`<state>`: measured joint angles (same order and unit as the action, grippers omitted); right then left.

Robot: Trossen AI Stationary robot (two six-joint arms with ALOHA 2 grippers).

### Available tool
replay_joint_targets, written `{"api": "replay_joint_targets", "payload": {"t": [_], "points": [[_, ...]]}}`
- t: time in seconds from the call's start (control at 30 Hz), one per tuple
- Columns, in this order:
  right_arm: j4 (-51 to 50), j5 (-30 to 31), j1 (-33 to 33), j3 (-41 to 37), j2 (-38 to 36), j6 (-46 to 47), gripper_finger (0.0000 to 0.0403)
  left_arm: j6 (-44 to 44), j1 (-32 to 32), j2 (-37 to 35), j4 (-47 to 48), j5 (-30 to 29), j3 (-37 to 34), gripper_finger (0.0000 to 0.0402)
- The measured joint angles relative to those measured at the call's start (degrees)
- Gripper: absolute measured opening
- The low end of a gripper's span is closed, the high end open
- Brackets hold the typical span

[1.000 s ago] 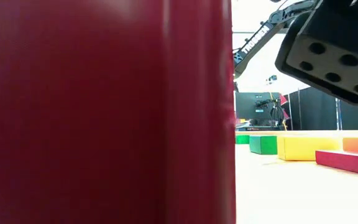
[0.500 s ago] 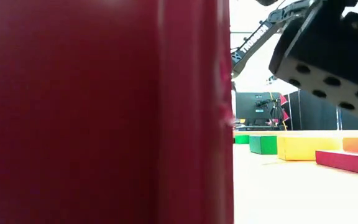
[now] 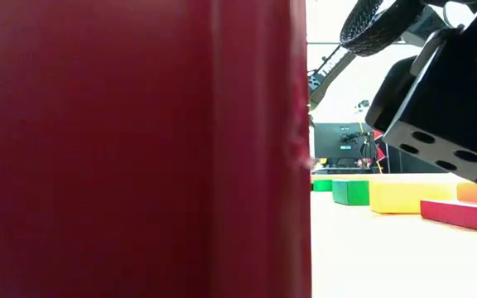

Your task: Sort blocks

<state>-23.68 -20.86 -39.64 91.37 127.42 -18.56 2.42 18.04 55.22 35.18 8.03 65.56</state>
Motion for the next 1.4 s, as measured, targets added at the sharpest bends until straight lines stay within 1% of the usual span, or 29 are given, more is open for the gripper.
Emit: {"api": "replay_joint_targets", "payload": {"t": [0.13, 0.43, 0.53, 0.63, 0.7, 0.77, 1.03, 1.13, 1.27, 1.4], "points": [[0.0, 0.1, 0.0, 0.0, 0.0, -0.1, 0.0155, 0.0, 0.0, 0.0, 0.0, 0.0, 0.0, 0.0114], [-2.1, -0.3, 0.0, 0.1, 0.0, -1.2, 0.0035, 0.0, 0.0, 0.0, 0.0, 0.0, 0.0, 0.0114], [-3.0, -0.3, 0.0, 0.1, 0.0, -1.6, 0.0011, 0.0, 0.0, 0.0, 0.0, 0.0, 0.0, 0.0114], [-3.1, -0.2, -0.1, 0.1, -0.1, -1.3, 0.0006, 0.0, 0.0, 0.0, 0.0, 0.0, 0.0, 0.0114], [-3.5, 0.2, -0.1, 0.1, -0.8, -1.5, 0.0014, 0.0, 0.0, 0.0, 0.0, 0.0, 0.0, 0.0114], [-3.6, 0.1, -0.1, 0.0, -1.5, -2.0, 0.0034, -0.2, 0.0, 0.0, 0.1, 0.0, 0.0, 0.0114], [-3.3, 0.3, -0.1, 0.0, -2.4, -4.1, 0.0166, -0.2, 0.0, 0.0, 0.1, 0.0, 0.0, 0.0114], [-2.7, 0.3, -0.1, 0.0, -2.4, -4.6, 0.0202, -0.2, 0.0, 0.0, 0.1, 0.0, 0.0, 0.0114], [-0.7, 0.0, 0.0, 0.0, -2.4, -4.7, 0.0227, -0.2, 0.0, 0.0, 0.1, 0.0, 0.0, 0.0114], [0.0, -0.2, 0.0, 0.0, -2.4, -5.4, 0.0233, -0.1, 0.0, 0.0, 0.0, 0.0, 0.0, 0.0114]]}}
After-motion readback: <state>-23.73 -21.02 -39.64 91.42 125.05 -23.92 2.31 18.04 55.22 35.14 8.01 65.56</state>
